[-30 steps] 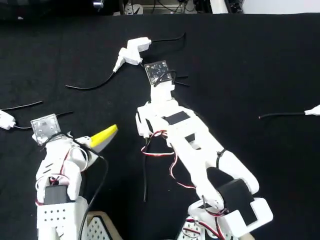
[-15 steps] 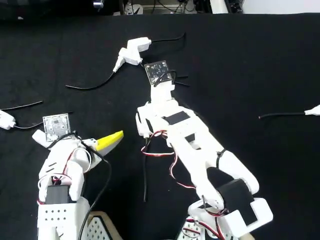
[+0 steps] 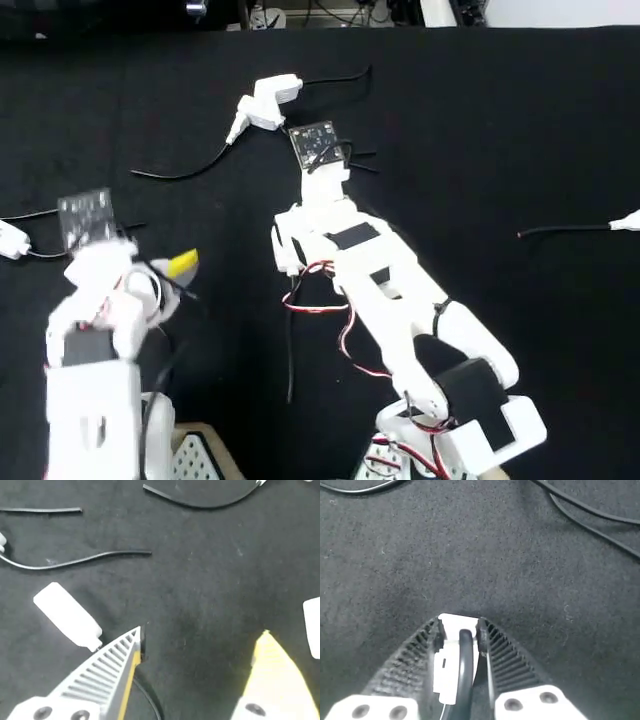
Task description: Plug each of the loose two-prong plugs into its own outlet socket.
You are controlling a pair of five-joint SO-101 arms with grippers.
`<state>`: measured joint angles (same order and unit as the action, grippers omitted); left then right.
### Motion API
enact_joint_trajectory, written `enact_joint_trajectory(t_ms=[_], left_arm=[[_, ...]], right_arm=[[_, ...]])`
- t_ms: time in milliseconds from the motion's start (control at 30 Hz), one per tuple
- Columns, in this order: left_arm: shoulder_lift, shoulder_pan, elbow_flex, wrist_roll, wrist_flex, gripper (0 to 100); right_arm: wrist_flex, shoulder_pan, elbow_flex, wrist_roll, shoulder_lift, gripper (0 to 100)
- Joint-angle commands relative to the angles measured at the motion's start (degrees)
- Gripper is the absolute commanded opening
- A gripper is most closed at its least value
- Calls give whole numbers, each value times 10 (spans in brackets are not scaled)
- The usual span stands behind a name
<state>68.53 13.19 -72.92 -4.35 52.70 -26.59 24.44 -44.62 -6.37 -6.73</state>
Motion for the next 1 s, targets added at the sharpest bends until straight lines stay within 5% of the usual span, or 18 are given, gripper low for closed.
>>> enact_joint_trajectory(t_ms=[0, 167, 467, 700, 967], left_arm=[[-222, -31, 96, 7, -70, 333], [-419, -100, 150, 7, -142, 333], [-708, -180, 357, 4, -65, 330], [-738, -204, 405, 0, -84, 329], [-738, -248, 408, -94, -85, 329]], right_arm=[[-15, -6, -13, 6, 2, 12], [-15, -12, -13, 6, 2, 12], [-15, -14, -13, 6, 2, 12], [-15, -13, -13, 6, 2, 12], [-15, -20, -12, 4, 2, 12]])
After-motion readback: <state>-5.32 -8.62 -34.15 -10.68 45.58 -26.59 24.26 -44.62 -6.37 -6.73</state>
